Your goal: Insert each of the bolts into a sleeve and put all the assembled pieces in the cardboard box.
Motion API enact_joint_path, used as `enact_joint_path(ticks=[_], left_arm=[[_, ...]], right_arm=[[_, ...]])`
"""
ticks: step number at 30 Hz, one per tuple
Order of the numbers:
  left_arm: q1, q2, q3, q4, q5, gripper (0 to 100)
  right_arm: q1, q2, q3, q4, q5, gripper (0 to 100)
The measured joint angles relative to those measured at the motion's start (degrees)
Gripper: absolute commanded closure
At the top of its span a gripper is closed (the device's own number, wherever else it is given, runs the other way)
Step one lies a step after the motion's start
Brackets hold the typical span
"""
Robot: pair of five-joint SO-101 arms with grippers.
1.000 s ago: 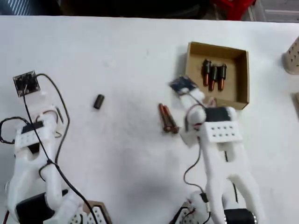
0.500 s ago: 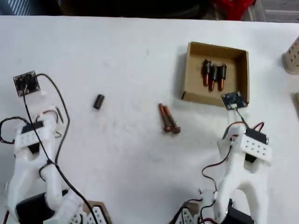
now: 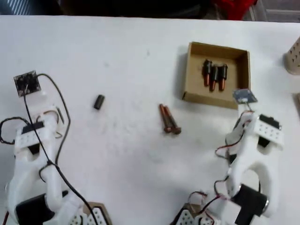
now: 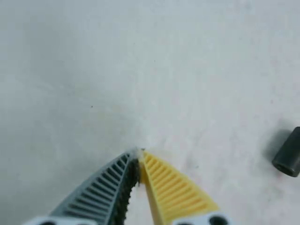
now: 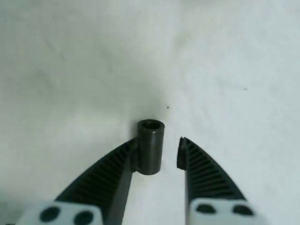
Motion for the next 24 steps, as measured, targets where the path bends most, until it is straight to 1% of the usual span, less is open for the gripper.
enact_joint_path(ticks=[2,6,12,16,24], left_arm=[[0.00,0.00,0.00,0.00,0.00,98],[0.00,0.00,0.00,0.00,0.00,98],[0.00,0.00,0.00,0.00,0.00,98],[0.00,0.00,0.00,0.00,0.00,98],[0.00,0.00,0.00,0.00,0.00,98]], right_arm=[[0.44,2.64,-4.75,4.75,2.20,88.6],[0.35,3.25,-7.38,10.02,7.91,88.6],[0.79,-1.49,-3.60,9.41,13.27,88.5],[0.79,-1.76,1.05,3.87,12.57,88.5],[0.79,-1.76,5.27,-2.73,6.51,88.6]])
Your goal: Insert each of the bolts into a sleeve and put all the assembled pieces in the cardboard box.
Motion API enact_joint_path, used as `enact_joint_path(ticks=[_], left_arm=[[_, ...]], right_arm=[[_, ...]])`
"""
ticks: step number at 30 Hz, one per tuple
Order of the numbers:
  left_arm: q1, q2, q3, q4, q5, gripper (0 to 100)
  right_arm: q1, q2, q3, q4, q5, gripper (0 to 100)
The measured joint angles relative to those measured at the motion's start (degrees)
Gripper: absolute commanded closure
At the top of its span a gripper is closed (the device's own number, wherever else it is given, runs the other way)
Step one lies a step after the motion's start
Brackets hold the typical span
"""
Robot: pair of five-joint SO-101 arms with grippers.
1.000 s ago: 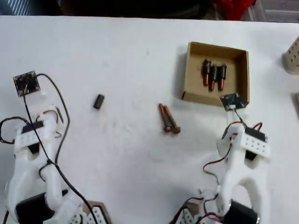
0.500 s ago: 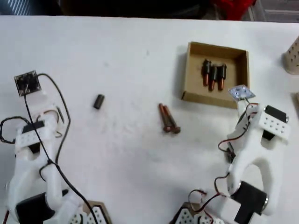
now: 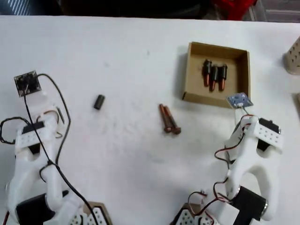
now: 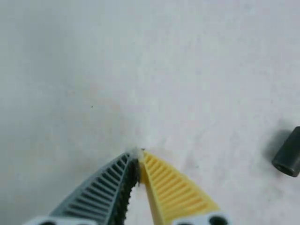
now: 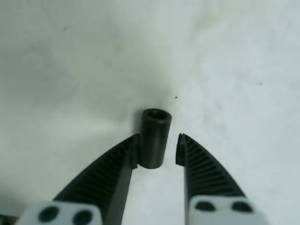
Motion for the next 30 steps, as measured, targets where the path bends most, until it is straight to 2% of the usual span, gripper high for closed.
enact_joint_path(ticks=[10,16,21,30], left_arm=[[0.00,0.00,0.00,0.00,0.00,98],[0.18,0.00,0.00,0.00,0.00,98],[0.18,0.00,0.00,0.00,0.00,98],[0.44,0.00,0.00,0.00,0.00,98]], right_arm=[[-0.62,4.22,1.76,-5.10,-8.35,88.6],[-1.32,6.07,1.67,-5.89,-8.88,88.7],[-1.49,6.33,1.67,-6.33,-9.05,98.8],[-1.49,6.42,1.67,-6.42,-9.05,98.1]])
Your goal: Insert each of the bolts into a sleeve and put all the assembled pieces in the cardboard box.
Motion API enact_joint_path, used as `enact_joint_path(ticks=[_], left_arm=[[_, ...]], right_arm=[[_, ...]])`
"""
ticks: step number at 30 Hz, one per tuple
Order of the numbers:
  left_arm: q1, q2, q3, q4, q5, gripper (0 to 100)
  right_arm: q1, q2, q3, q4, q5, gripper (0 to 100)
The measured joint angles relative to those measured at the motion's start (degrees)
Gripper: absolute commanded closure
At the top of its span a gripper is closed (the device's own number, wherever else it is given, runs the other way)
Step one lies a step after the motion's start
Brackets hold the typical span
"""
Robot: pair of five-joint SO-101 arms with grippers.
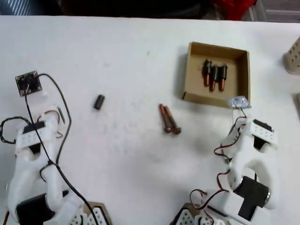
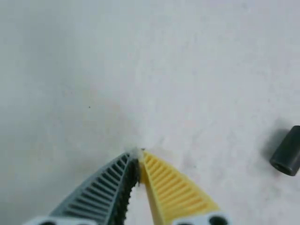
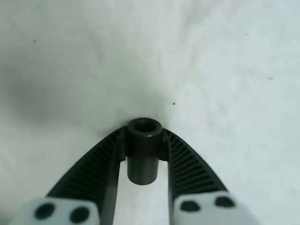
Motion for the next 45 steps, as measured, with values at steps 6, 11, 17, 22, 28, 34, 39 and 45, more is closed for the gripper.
enact_joint_path(ticks=[6,11,17,22,28,34,39,45], left_arm=[[0.00,0.00,0.00,0.00,0.00,98],[0.00,0.00,0.00,0.00,0.00,98],[1.41,0.00,0.00,0.00,0.00,98],[5.01,0.00,0.35,0.00,-0.35,98],[13.10,-0.53,0.35,0.79,-6.77,98],[29.63,-11.08,0.35,9.67,-7.65,97],[50.64,-16.09,0.35,11.16,-13.36,84],[64.44,-10.29,0.35,6.24,-20.22,81]], right_arm=[[0.09,-0.09,0.00,0.00,0.09,98.1],[1.85,-5.45,0.70,1.23,0.00,98.1],[2.99,-18.37,7.12,3.08,0.09,98.1],[1.41,-26.81,16.26,-1.05,-2.37,98.1],[-5.19,-28.31,18.99,-3.43,-9.76,98.1],[-4.31,-28.40,21.10,-9.32,-10.55,98.1],[-2.37,-28.40,21.10,-9.85,-10.55,98.1],[-1.58,-28.40,21.10,-9.85,-10.55,98.1]])
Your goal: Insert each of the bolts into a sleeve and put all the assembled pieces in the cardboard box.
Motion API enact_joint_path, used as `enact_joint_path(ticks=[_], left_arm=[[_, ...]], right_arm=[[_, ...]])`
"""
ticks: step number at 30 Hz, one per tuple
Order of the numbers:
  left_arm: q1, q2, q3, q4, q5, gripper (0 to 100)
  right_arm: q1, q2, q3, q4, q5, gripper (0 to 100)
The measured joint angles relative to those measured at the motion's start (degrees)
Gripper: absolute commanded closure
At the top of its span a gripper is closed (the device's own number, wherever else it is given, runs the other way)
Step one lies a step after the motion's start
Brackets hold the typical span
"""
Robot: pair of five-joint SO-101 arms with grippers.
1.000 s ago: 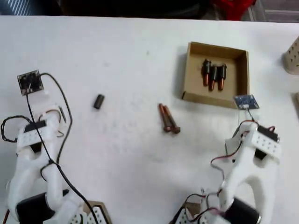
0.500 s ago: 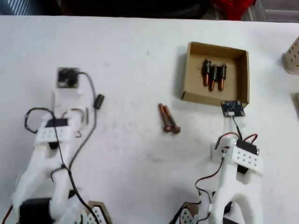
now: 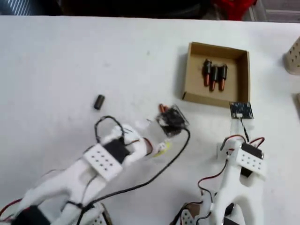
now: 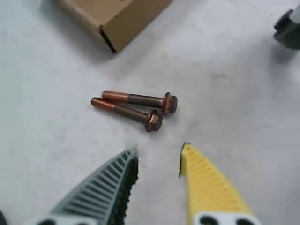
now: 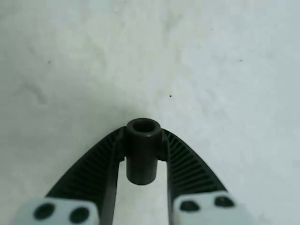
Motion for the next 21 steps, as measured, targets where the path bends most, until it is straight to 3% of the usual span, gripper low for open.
enact_joint_path(ticks=[8,12,15,21], left_arm=[[0.26,18.73,-8.18,-4.22,-16.53,81],[-0.26,27.69,-16.70,-4.22,-17.93,81],[-2.73,34.81,-23.21,-4.22,-12.40,81],[-5.63,44.48,-33.23,-2.99,8.18,81]], right_arm=[[0.00,0.00,0.18,0.00,0.00,98.1],[0.00,0.00,0.18,0.00,0.09,98.1],[0.00,0.00,0.18,0.00,0.18,98.1],[0.00,0.00,0.18,0.00,0.70,98.1]])
